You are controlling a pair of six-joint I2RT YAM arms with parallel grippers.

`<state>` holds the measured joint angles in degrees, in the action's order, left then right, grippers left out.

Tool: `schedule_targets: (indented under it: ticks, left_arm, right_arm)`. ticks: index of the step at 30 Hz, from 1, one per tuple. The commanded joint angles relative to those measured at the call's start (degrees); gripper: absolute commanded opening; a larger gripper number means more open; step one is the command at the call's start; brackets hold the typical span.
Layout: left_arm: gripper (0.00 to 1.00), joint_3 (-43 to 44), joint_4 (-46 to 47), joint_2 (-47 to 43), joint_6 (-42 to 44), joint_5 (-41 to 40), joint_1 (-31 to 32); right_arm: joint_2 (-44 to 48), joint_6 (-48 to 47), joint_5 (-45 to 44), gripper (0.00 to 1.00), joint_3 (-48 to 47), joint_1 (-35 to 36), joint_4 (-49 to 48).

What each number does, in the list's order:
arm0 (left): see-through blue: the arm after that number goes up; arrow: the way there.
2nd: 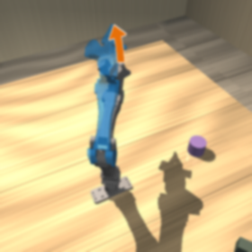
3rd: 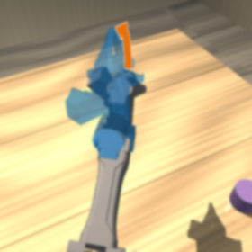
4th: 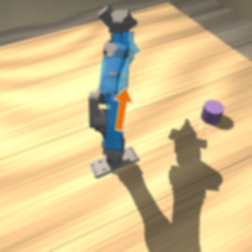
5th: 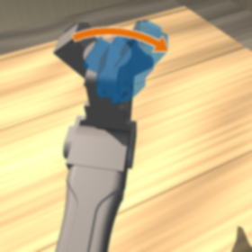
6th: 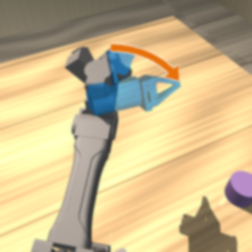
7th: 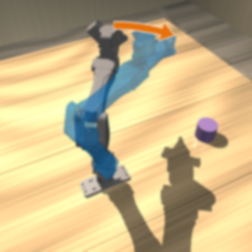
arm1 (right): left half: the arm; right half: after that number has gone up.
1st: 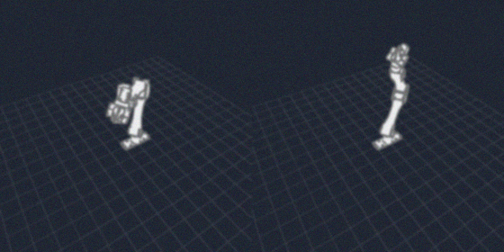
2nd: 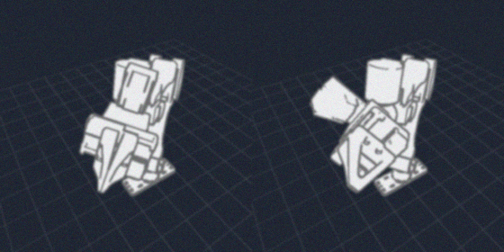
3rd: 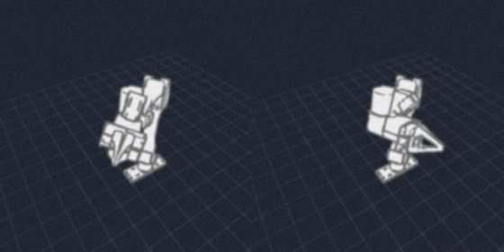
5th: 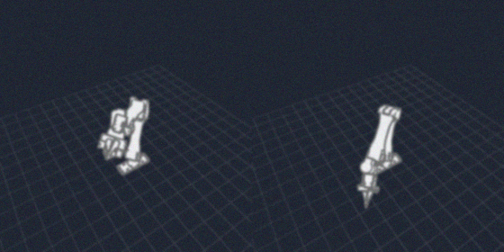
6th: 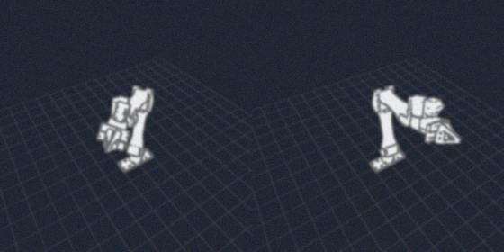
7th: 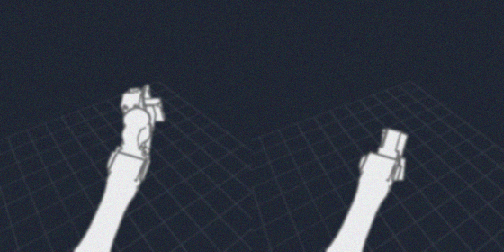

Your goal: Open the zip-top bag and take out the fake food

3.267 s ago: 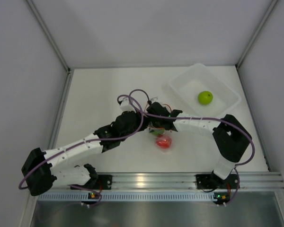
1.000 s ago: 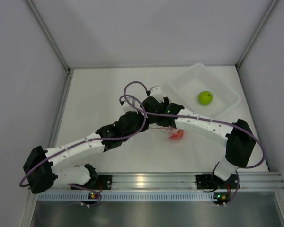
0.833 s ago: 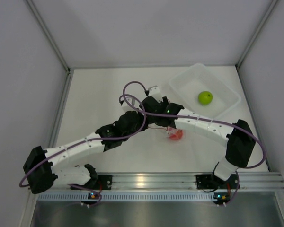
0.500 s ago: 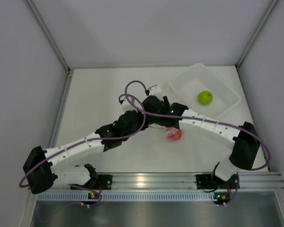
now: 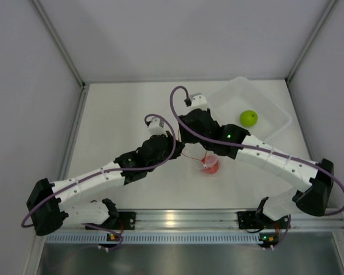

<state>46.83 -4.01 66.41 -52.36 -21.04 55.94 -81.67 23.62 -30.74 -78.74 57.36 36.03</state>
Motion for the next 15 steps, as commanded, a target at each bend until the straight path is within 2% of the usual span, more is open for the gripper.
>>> schedule_targets:
  ticks: [1, 10, 15]
  left_arm:
    - [0.0, 0.9, 1.3, -0.2, -0.1, 0.2, 0.1]
    - [0.0, 0.9, 1.3, -0.2, -0.6, -1.5, 0.0]
    - [0.0, 0.7, 1.3, 0.3, -1.0, -2.6, 0.1]
  right_arm:
    - [3.9, -0.1, 2.4, 0.19, 0.0, 0.5, -5.1]
    - [8.3, 0.1, 7.2, 0.19, 0.7, 0.4, -6.3]
    - [11.1, 0.2, 12.7, 0.19, 0.5, 0.3, -7.5]
